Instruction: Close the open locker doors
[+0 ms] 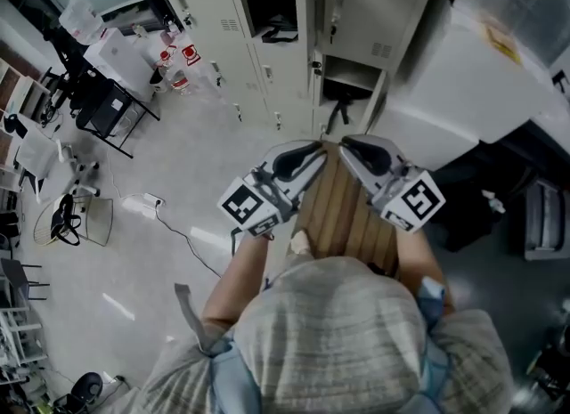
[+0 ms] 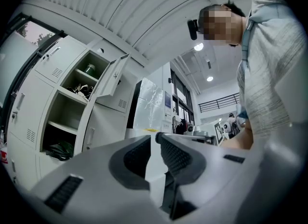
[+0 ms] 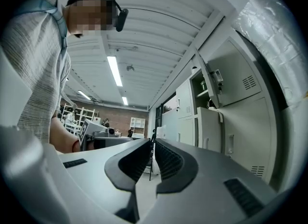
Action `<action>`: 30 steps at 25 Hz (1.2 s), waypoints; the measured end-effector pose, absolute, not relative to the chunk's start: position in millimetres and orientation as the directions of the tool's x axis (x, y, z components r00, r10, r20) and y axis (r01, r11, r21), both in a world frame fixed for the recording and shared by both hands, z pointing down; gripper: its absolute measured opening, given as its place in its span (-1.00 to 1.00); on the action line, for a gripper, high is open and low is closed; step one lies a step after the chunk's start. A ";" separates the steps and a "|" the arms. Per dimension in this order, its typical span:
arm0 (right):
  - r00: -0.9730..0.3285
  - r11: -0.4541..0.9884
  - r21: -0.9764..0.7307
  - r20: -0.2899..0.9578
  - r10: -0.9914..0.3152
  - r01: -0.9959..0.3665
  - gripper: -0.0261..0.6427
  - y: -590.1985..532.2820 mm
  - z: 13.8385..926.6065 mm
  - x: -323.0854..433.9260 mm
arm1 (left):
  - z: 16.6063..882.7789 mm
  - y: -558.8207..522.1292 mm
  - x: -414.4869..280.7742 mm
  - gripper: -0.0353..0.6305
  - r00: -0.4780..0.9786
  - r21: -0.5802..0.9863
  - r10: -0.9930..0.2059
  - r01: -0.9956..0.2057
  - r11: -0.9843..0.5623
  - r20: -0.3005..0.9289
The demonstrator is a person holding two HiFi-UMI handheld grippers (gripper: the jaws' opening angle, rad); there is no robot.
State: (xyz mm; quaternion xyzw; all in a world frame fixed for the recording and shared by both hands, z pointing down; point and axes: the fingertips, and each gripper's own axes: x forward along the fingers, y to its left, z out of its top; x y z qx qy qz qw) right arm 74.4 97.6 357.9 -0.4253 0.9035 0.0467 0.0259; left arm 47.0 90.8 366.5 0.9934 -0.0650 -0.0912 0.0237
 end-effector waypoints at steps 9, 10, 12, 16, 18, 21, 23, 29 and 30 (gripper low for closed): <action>-0.630 0.630 0.025 -0.054 -0.775 -0.776 -0.69 -0.1 363.8 78.2 | 371.6 7.9 42.7 -0.69 0.982 0.062 -0.105 -0.096 -0.993 -0.159; -0.627 0.627 0.028 -0.045 -0.778 -0.779 -0.67 -10.0 366.2 79.1 | 372.7 -1.2 40.9 -0.69 0.982 0.063 -0.105 -0.097 -0.993 -0.158; -0.620 0.619 0.040 -0.030 -0.784 -0.784 -0.61 -30.9 370.9 82.7 | 375.2 -19.6 38.0 -0.69 0.982 0.064 -0.111 -0.102 -0.993 -0.155; -0.596 0.594 0.058 -0.014 -0.803 -0.802 -0.61 -64.6 376.9 94.7 | 381.0 -42.7 32.5 -0.69 0.982 0.079 -0.119 -0.108 -0.991 -0.150; -0.593 0.592 0.052 -0.001 -0.805 -0.804 -0.61 -78.4 377.9 97.9 | 382.4 -52.9 32.6 -0.69 0.981 0.078 -0.122 -0.111 -0.991 -0.148; -0.588 0.588 0.066 0.012 -0.809 -0.806 -0.61 -99.3 378.2 103.4 | 384.0 -68.1 35.6 -0.69 0.982 0.076 -0.124 -0.114 -0.991 -0.140; -0.587 0.587 0.052 0.029 -0.809 -0.808 -0.61 -110.2 382.1 106.7 | 384.5 -77.4 37.4 -0.69 0.982 0.083 -0.131 -0.120 -0.989 -0.138; -0.588 0.591 0.040 0.061 -0.807 -0.806 -0.57 -146.0 398.9 122.7 | 389.7 -108.2 45.8 -0.69 0.978 0.094 -0.167 -0.156 -0.983 -0.126; -0.588 0.591 0.037 0.066 -0.806 -0.806 -0.57 -152.0 400.4 125.3 | 389.8 -112.7 47.2 -0.69 0.977 0.093 -0.171 -0.160 -0.983 -0.125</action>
